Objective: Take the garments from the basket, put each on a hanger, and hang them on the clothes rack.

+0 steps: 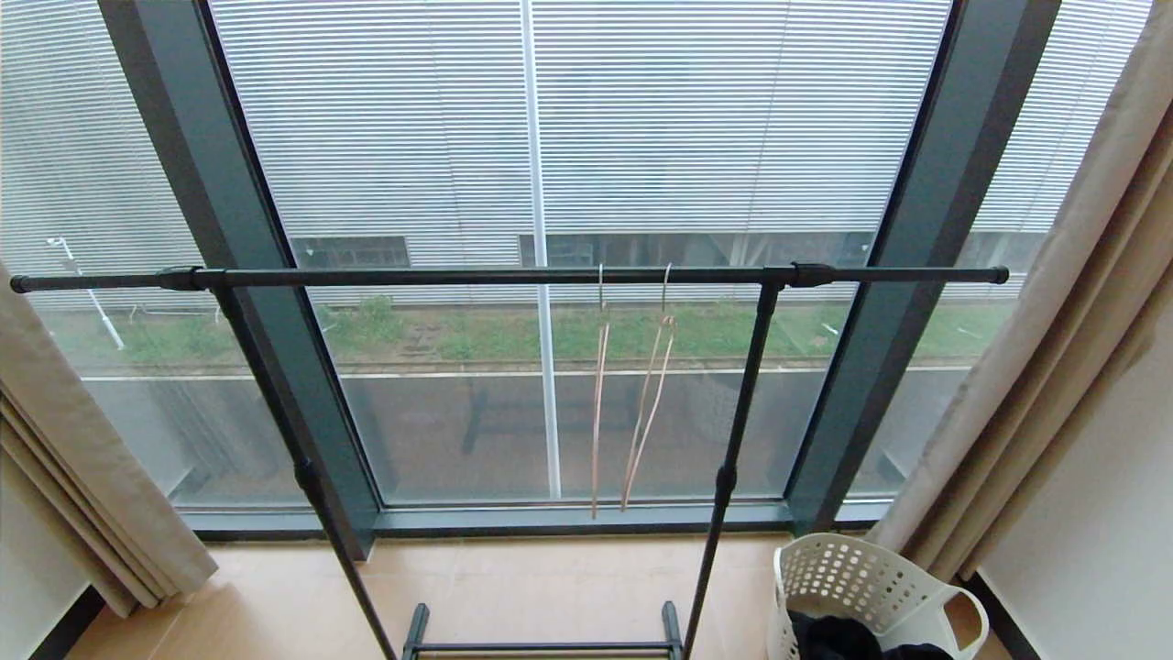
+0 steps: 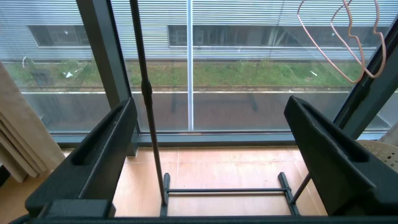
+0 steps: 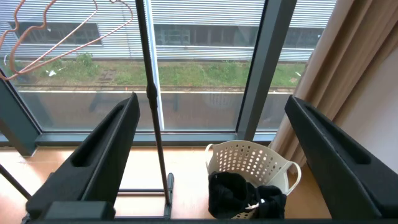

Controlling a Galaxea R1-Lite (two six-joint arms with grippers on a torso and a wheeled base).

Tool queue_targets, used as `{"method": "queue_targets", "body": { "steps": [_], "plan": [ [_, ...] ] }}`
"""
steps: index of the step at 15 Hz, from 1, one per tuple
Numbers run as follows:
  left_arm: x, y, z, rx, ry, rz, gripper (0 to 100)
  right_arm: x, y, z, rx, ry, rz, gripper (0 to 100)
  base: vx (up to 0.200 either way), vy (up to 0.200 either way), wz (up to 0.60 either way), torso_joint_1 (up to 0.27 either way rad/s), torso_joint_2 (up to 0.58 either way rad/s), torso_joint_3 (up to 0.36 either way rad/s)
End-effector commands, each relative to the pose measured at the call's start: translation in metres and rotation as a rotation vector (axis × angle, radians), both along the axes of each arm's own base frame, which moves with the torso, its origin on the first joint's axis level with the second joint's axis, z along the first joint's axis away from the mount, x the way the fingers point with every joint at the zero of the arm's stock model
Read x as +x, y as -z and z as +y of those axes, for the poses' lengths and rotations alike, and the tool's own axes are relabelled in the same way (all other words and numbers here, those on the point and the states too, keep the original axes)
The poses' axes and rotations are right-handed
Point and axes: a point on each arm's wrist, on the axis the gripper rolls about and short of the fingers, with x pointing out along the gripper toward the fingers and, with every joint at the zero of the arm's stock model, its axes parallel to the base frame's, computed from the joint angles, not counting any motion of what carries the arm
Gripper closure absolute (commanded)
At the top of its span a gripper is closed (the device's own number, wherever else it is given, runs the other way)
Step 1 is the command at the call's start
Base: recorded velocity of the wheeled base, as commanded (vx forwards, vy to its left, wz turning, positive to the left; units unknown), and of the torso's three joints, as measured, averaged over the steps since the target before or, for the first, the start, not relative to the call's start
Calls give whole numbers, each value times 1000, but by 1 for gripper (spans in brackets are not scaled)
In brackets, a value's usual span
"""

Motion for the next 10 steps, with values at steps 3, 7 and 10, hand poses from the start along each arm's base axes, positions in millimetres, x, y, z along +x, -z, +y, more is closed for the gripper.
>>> {"method": "queue_targets", "body": {
  "steps": [3, 7, 10],
  "plan": [
    [0, 0, 0, 0, 0, 1, 0, 0, 0, 0, 0, 1, 2, 0, 0, 0, 0, 0, 0, 0],
    [0, 0, 0, 1, 0, 1, 0, 0, 0, 0, 1, -1, 2, 0, 0, 0, 0, 0, 0, 0],
    [0, 0, 0, 0, 0, 1, 0, 0, 0, 0, -2, 1, 2, 0, 0, 0, 0, 0, 0, 0]
  ]
}}
